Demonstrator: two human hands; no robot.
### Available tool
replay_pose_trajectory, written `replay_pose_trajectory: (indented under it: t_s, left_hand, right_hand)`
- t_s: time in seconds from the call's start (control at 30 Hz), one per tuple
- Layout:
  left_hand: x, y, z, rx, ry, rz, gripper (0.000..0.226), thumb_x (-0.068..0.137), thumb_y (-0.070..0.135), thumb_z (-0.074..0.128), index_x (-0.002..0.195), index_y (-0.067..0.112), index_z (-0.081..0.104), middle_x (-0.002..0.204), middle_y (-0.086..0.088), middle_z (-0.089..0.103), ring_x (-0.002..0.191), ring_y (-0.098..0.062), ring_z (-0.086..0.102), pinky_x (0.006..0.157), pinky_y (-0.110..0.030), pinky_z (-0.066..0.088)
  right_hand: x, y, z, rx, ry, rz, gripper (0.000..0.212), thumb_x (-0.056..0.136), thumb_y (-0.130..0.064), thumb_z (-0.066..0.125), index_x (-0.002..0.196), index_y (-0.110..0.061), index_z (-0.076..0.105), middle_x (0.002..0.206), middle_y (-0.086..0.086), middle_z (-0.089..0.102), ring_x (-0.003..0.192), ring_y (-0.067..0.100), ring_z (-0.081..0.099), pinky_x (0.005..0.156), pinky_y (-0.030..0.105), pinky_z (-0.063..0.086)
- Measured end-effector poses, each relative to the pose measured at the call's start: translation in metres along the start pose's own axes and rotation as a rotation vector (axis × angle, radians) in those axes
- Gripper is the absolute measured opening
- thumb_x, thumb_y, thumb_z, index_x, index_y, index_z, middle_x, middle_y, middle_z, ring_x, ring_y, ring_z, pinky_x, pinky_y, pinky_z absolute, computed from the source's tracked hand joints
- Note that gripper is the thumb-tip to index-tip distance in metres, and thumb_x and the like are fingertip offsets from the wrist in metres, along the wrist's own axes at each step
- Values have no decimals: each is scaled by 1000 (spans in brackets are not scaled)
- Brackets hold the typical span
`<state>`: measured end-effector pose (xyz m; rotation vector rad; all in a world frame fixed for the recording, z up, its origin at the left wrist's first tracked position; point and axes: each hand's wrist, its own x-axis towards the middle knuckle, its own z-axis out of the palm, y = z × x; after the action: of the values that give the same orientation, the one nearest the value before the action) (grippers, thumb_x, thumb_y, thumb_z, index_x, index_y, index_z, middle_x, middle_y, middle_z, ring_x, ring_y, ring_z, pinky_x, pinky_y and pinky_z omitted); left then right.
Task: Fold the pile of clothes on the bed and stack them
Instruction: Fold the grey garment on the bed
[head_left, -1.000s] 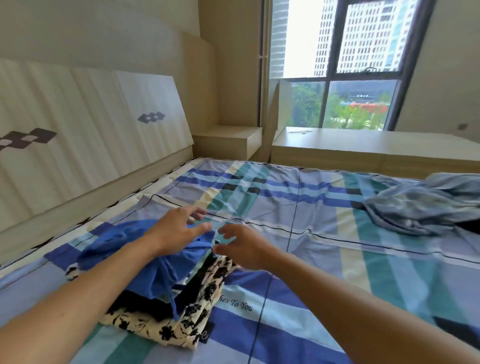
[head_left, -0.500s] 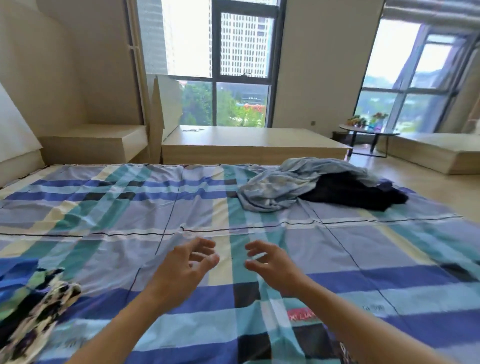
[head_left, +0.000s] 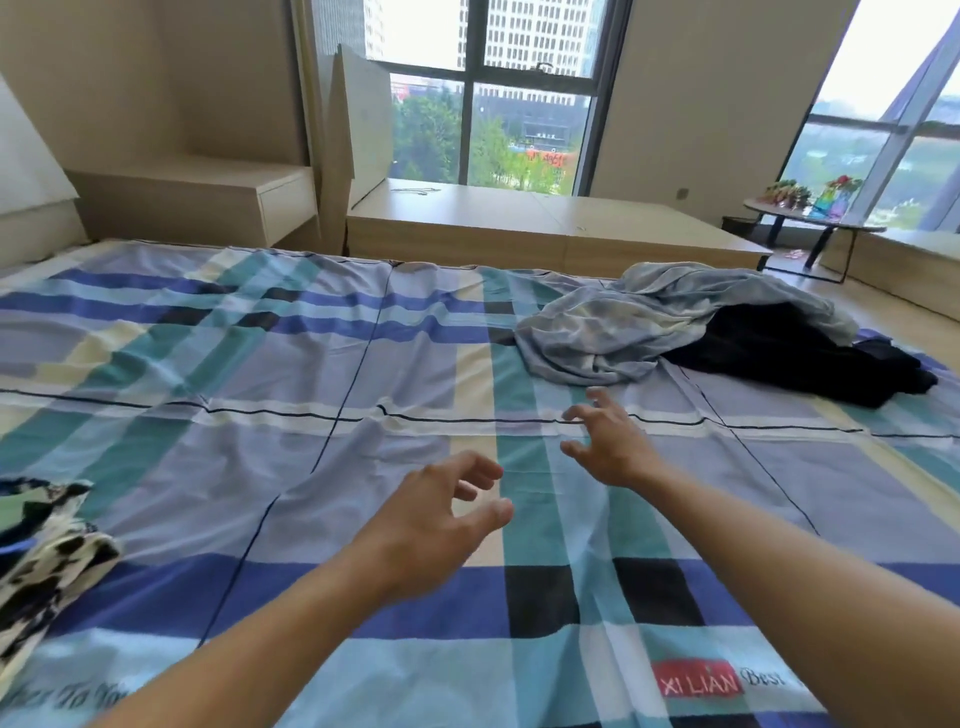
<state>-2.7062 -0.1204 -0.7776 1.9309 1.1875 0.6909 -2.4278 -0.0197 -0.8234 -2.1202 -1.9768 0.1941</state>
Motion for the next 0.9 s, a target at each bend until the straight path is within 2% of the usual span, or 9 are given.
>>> replay_pose_trajectory:
  t_s: [0.1, 0.23, 0.4, 0.47, 0.53, 0.6, 0.7, 0.77, 0.9]
  left_hand:
    - [29, -10, 1, -35, 14, 26, 28, 88, 44, 65, 113, 31, 64, 112, 15, 66, 106, 2, 61, 95, -27, 51]
    - [56, -24, 10, -99, 32, 25, 21, 94, 36, 64, 112, 26, 66, 109, 13, 68, 101, 3, 63, 79, -6, 46]
    - [64, -48, 20, -148, -6, -13, 19, 94, 36, 64, 111, 28, 66, 111, 13, 68, 102, 3, 62, 82, -10, 47]
    - [62, -53, 17, -141, -16, -33, 20, 94, 36, 63, 113, 28, 65, 111, 13, 67, 102, 4, 62, 76, -4, 44]
    - [61, -55, 11, -131, -14, -60, 22, 95, 35, 62, 115, 25, 66, 111, 13, 67, 102, 3, 61, 72, 0, 43]
    - [59, -53, 7, -132, 8, -92, 23, 96, 33, 62, 116, 22, 66, 109, 13, 67, 100, 4, 60, 70, 1, 43]
    - [51, -42, 4, -54, -5, -119, 29, 94, 36, 65, 120, 24, 62, 114, 11, 64, 103, -1, 60, 79, -6, 46]
    - [43, -37, 1, 58, -7, -110, 49, 89, 39, 69, 133, 27, 51, 128, 10, 57, 113, -3, 55, 93, -15, 43]
    - [23, -25, -7, 210, 57, -22, 106, 77, 41, 76, 158, 23, 10, 158, 11, 22, 145, -7, 25, 115, -18, 21]
  right_hand:
    - [35, 6, 14, -193, -19, 38, 53, 90, -46, 65, 139, -29, 53, 165, 9, 10, 148, 30, 26, 114, 44, 35]
    - [77, 22, 23, -379, 3, 43, 49, 90, -52, 57, 130, -23, 61, 161, 15, 14, 147, 34, 23, 119, 49, 25]
    - [126, 46, 22, -384, -99, 144, 65, 93, -52, 50, 144, -12, 46, 168, 8, 0, 154, 29, 1, 122, 57, 5]
    - [130, 44, 21, -242, -73, 141, 68, 87, -52, 57, 137, -7, 52, 161, 11, 26, 147, 30, 26, 120, 57, 15]
    - [120, 28, 21, -15, 42, 62, 57, 79, -47, 68, 120, -7, 65, 138, 12, 56, 122, 32, 54, 112, 50, 35]
    - [98, 3, 20, 267, 99, -22, 41, 82, -32, 77, 112, -4, 72, 119, 14, 69, 103, 29, 65, 97, 43, 49]
    - [43, -38, 9, 668, 34, -104, 19, 89, -21, 74, 102, -8, 77, 95, 5, 77, 78, 6, 67, 76, 32, 49]
    - [3, -62, -5, 818, -68, -170, 16, 93, -25, 70, 100, -12, 78, 92, -4, 75, 79, -1, 64, 81, 24, 44]
    - [-83, -103, -51, 983, -251, -347, 21, 96, -31, 64, 85, -18, 76, 92, 5, 72, 96, 13, 63, 103, 38, 42]
